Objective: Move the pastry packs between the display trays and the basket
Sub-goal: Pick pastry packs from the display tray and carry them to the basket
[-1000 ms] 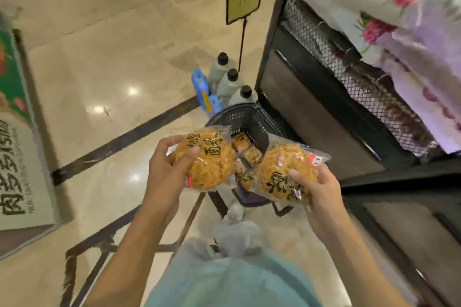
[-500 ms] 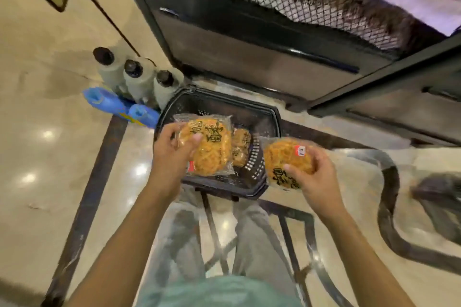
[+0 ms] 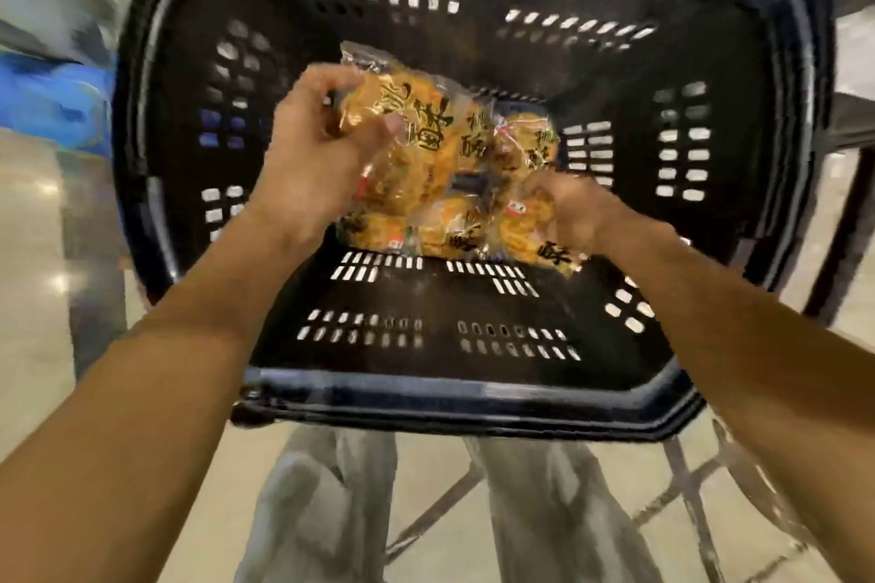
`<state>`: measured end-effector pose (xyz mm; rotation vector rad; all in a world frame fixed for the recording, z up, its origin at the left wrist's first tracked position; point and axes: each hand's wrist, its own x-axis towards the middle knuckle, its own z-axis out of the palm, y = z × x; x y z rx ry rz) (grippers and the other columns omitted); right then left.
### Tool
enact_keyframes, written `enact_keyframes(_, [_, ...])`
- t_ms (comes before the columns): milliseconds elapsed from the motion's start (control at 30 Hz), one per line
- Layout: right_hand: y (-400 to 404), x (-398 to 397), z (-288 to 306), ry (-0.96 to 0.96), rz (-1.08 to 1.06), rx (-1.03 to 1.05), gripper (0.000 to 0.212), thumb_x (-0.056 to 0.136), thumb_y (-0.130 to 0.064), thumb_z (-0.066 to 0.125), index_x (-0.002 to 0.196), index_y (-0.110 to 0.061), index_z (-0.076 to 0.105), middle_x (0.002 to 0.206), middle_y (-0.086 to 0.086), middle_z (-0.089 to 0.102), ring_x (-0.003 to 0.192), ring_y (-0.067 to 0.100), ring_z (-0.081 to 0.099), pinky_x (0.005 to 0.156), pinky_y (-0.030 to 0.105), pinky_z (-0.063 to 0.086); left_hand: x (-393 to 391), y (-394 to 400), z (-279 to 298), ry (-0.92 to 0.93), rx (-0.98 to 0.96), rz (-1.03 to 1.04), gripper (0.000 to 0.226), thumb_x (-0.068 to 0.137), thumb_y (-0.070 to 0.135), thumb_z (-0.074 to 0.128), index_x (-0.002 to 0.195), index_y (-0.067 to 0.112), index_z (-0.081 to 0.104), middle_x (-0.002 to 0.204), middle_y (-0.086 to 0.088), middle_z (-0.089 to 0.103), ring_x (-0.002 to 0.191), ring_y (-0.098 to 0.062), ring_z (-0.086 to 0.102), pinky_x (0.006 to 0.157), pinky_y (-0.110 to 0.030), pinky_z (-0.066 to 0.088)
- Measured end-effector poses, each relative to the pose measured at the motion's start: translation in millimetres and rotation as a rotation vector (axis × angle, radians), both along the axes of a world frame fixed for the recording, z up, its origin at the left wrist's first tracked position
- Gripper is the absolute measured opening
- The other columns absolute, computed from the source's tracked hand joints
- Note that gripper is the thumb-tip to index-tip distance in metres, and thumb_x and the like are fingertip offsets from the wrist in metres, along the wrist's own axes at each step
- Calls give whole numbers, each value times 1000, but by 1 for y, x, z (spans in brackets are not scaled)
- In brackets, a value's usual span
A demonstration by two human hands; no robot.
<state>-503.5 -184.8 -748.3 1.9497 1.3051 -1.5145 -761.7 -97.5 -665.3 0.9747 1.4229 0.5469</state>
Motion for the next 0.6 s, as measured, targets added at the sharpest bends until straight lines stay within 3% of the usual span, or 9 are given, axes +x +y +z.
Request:
enact_keyframes(100, [-1, 10, -71, -22, 64, 3, 54, 84, -14, 76, 116, -52, 56, 121, 1, 60, 109, 26, 60, 96, 37, 50, 10, -2, -57, -26, -33, -58, 27, 90, 7, 74, 98, 26, 57, 81, 12, 68, 73, -2, 64, 60, -21, 51])
enact_keyframes(200, [5, 6, -104, -82, 191, 55, 54, 89, -9, 67, 136, -34, 54, 132, 10, 58, 118, 32, 57, 103, 41, 47, 21, 4, -94, -19, -56, -125, 29, 89, 4, 73, 97, 26, 56, 83, 11, 67, 74, -1, 64, 65, -21, 52])
enact_keyframes(300, [5, 0, -116, -134, 273, 98, 61, 91, -5, 62, 146, -22, 42, 147, 12, 43, 132, 36, 43, 110, 45, 39, 30, 11, -116, -11, -71, -182, 29, 89, 7, 74, 99, 27, 56, 90, 7, 67, 81, -6, 67, 65, -22, 54])
enact_keyframes(400, [-4, -2, -115, -139, 329, 119, 68, 89, -18, 70, 147, -18, 37, 148, 11, 41, 134, 35, 39, 112, 50, 35, 35, 16, -125, -6, -82, -194, 27, 90, 11, 74, 103, 25, 56, 94, 3, 66, 80, -8, 67, 58, -21, 51])
enact_keyframes(500, [-5, 0, -111, -146, 390, 101, 84, 83, -38, 78, 151, -20, 32, 151, 9, 38, 142, 36, 31, 117, 57, 26, 37, 20, -130, 4, -85, -231, 28, 89, 13, 75, 106, 23, 56, 97, -1, 66, 84, -11, 67, 65, -24, 54])
enact_keyframes(600, [3, -3, -111, -192, 506, 76, 86, 84, -43, 76, 152, -24, 28, 149, 10, 40, 140, 39, 34, 117, 60, 23, 37, 23, -130, 24, -102, -267, 28, 90, 11, 74, 110, 21, 56, 98, 5, 68, 86, -4, 69, 68, -18, 54])
